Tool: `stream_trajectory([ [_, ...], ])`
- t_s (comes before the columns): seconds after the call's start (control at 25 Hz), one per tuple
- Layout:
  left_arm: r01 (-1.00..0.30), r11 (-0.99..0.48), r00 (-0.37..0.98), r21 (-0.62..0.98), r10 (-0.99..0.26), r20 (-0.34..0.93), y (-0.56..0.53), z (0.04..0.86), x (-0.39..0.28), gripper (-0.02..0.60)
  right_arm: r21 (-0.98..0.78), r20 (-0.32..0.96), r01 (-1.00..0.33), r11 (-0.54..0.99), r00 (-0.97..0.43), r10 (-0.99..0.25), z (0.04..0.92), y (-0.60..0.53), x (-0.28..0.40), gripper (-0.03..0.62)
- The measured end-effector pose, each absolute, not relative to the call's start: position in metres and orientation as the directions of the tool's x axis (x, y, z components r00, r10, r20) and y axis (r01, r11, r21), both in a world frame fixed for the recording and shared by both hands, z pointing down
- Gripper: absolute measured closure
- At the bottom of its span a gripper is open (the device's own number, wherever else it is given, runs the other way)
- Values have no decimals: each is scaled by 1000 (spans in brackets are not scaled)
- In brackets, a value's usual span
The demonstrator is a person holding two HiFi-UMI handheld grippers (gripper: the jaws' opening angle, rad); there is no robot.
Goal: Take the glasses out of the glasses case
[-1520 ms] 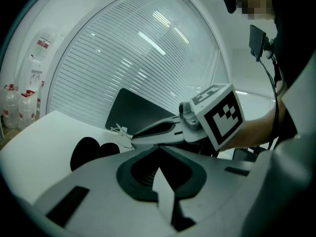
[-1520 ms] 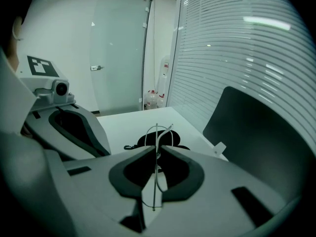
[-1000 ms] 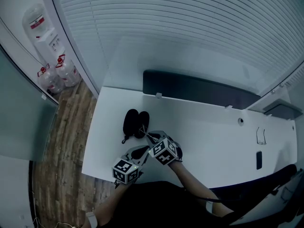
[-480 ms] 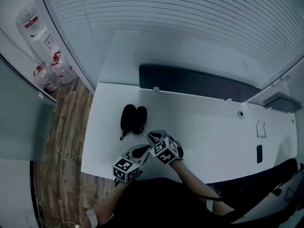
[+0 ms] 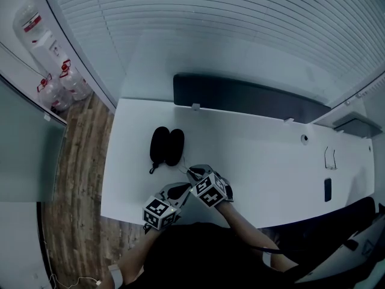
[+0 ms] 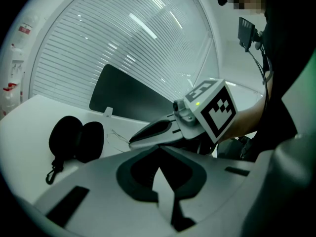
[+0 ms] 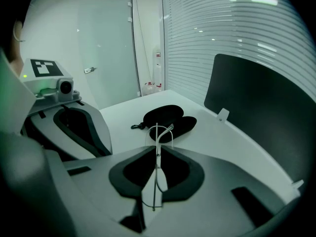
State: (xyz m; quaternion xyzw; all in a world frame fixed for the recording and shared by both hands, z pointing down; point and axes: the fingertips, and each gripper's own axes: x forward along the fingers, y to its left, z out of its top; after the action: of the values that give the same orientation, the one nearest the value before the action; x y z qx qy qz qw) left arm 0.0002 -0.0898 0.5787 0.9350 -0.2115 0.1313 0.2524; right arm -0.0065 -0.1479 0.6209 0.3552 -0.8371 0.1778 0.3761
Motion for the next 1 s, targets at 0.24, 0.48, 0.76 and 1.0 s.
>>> stream_trajectory([
  [0.24,-448,-782,882,433,-306,359,-88,584,2,575,-57,771,-740,670,-459,-441,629,-144,-4,554],
  [0.48,-437,-770,888,465,-288,358,-87,591,3,575,-71,788,-749,659,-447,-423,638,-142,-1,554],
  [0.76,-423,-760,894,493,-262,363,-88,602,7,575,-90,812,-763,640,-429,-396,652,-141,4,554],
  [1.0,-417,-751,897,512,-249,365,-90,609,11,575,-105,827,-773,625,-417,-377,661,-140,10,554],
])
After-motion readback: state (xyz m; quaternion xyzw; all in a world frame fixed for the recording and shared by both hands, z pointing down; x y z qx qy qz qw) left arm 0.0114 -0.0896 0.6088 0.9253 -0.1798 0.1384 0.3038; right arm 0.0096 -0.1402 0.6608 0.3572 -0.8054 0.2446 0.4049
